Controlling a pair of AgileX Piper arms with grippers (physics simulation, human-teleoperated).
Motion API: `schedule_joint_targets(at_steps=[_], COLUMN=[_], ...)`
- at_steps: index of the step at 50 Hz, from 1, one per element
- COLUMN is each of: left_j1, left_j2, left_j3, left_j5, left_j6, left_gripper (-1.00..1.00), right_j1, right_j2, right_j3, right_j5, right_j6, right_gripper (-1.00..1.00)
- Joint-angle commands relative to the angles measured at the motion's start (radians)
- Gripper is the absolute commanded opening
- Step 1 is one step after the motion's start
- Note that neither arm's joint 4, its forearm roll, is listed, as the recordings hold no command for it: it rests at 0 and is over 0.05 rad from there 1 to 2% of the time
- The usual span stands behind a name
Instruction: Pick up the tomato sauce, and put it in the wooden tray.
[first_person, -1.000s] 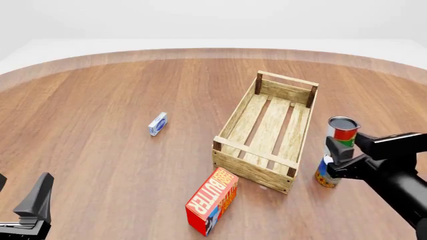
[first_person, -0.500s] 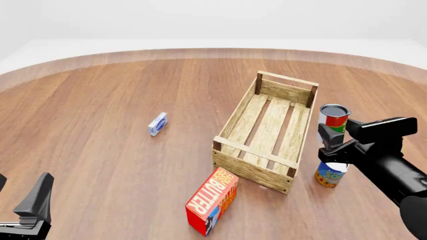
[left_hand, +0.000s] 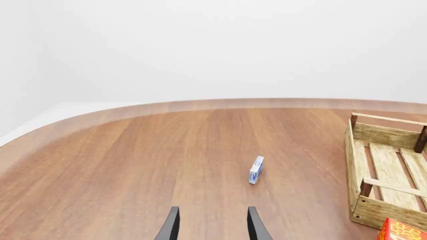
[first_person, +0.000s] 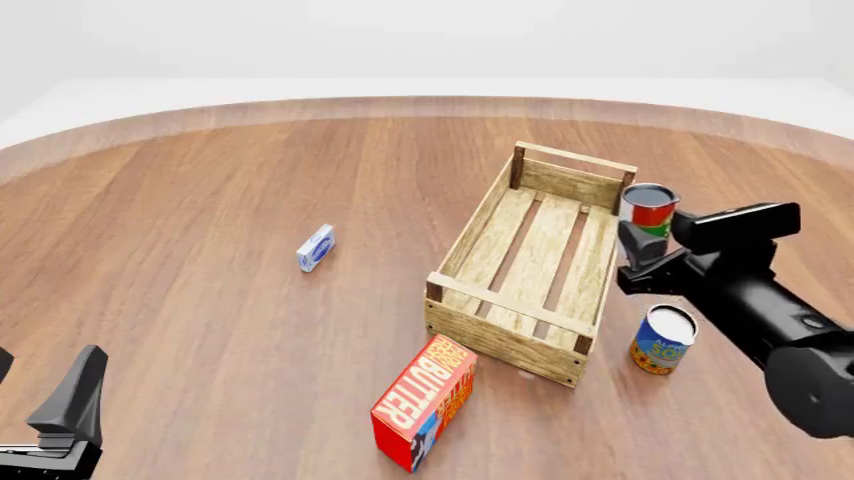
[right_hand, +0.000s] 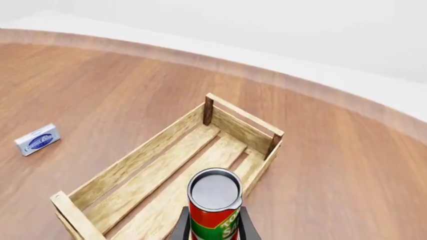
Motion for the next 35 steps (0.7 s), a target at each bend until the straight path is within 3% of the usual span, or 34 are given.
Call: schedule_joint_targets(at_steps=[1, 35], left_j1=[0.000, 0.000], left_j2=[0.000, 0.000], left_j3=[0.000, 0.000], left_j5=[0.000, 0.000], left_j6=[0.000, 0.000], left_gripper=[1.00, 1.00], right_j1=[0.011, 0.031], right_j2=[0.071, 0.288], right_j3=[-0.062, -0.204], right_j5=[-0.025, -0.114], right_j6=[0.009, 0.007], right_gripper=[-1.00, -1.00])
